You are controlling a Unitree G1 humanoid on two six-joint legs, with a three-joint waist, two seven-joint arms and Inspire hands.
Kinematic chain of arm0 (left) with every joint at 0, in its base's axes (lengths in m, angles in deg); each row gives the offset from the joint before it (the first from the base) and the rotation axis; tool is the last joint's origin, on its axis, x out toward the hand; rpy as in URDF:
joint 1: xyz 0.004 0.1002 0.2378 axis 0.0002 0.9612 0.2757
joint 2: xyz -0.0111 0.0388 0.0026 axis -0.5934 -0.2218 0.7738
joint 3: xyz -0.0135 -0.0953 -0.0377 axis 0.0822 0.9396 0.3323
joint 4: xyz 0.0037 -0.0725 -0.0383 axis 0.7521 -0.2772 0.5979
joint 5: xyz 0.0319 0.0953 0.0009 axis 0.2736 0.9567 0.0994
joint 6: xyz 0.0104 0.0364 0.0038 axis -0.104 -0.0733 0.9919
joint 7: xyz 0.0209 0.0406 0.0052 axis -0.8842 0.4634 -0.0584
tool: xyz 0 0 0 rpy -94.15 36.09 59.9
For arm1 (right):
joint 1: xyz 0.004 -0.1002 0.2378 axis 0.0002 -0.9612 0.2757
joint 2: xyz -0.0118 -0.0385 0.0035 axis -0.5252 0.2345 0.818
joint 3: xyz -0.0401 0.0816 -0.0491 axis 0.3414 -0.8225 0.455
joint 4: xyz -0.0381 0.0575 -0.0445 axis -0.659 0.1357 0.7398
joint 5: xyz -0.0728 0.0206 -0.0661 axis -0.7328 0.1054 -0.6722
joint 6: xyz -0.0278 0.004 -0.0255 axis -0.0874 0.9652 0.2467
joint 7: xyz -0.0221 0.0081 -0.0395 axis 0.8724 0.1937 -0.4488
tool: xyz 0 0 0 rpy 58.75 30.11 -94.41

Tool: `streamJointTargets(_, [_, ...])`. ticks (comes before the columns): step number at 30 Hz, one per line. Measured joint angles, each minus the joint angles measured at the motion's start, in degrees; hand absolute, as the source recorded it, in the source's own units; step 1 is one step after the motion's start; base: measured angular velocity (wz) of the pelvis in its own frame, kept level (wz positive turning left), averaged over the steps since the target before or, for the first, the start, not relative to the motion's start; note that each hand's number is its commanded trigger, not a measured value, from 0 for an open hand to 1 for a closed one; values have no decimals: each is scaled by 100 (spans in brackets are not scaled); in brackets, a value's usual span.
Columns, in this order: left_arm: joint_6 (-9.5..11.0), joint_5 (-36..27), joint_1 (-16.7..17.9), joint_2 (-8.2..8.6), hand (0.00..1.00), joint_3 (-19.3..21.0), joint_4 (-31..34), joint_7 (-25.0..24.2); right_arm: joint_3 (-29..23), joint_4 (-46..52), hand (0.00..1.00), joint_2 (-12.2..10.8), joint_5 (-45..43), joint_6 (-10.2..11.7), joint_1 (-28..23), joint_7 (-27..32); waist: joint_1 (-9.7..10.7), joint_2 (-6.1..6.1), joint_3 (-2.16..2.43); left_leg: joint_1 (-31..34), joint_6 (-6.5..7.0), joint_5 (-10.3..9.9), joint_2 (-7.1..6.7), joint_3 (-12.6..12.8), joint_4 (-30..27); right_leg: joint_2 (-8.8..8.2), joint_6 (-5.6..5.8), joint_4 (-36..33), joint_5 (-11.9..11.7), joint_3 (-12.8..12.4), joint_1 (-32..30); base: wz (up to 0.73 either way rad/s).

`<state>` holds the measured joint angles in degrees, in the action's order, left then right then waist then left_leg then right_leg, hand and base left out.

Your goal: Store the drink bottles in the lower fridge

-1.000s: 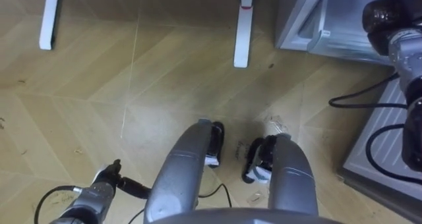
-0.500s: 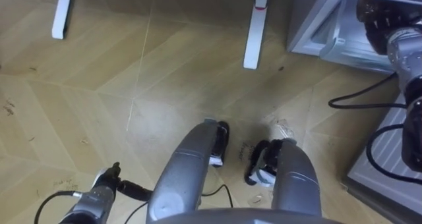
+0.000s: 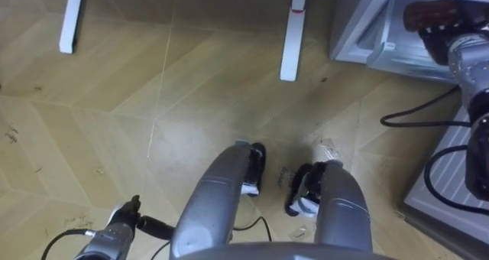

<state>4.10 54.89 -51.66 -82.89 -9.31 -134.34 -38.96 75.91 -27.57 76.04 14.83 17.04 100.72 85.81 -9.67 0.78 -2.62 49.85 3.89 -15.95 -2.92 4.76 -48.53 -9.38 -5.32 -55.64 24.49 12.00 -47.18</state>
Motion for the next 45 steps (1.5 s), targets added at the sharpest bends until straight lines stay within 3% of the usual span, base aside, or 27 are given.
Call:
streamJointTargets(8, [3,4,-3,15,0,-5,-50,13,3,-226,0,1,300,-84,-44,-40,1,-23,-14,-360,-3,22,15,86,285,12,14,234,-28,-39,299,-3])
streamJointTargets(18, [27,3,-76,12,0,1,-138,-158,249,-229,0,-8,203,-257,-337,-249,82,-85,-42,-988,28,40,86,313,691,77,140,757,-112,-99,896,-7])
streamJointTargets(25, [19,-190,-125,10,0,73,-233,-213,275,-375,0,-129,193,-568,-771,-640,144,-88,-40,-1798,33,44,227,312,1207,359,238,1668,-398,-97,1823,-13])
streamJointTargets(30, [15,-220,-98,18,0,339,-242,-217,275,-362,0,-131,88,-747,-1092,-883,198,-147,-15,-2400,81,77,214,415,1698,456,342,2190,-565,-272,2350,-21])
streamJointTargets(31, [7,-222,-77,18,0,422,-233,-204,265,-337,0,-131,-22,-747,-1237,-982,245,-170,5,-2583,86,83,209,433,1824,471,363,2346,-605,-273,2516,-13])
streamJointTargets(32, [6,-224,14,4,0,539,-224,-204,257,-169,0,-129,-178,-800,-1426,-1004,327,-212,87,-2737,86,83,218,456,1930,508,385,2522,-646,-298,2676,-14])
streamJointTargets(33, [6,-231,62,4,0,614,-226,-203,225,-61,0,-130,-204,-807,-1540,-1025,361,-241,136,-2815,86,83,223,459,1984,531,394,2614,-675,-313,2793,-19])
streamJointTargets(35, [-6,-315,235,4,0,693,-224,-204,212,299,0,-123,-239,-788,-1882,-1191,514,-308,207,-3264,82,86,232,462,2238,596,432,2985,-802,-308,3260,-23])
streamJointTargets(37, [-19,-337,318,7,0,707,-177,-212,211,537,0,-117,-240,-771,-2083,-1300,542,-338,269,-3567,81,86,261,457,2410,680,449,3290,-936,-366,3607,-35])
streamJointTargets(42, [-24,-530,461,18,0,794,-46,-207,206,1349,0,-197,-517,-660,-2988,-1586,646,-317,317,-4236,65,93,304,468,2867,836,500,4041,-1256,-353,4404,-15])
streamJointTargets(45, [-27,-580,679,56,0,1013,-28,-56,147,1697,0,-602,-539,-561,-3690,-1647,733,-346,338,-4511,50,99,291,472,3059,873,499,4215,-1314,-349,4682,-5])
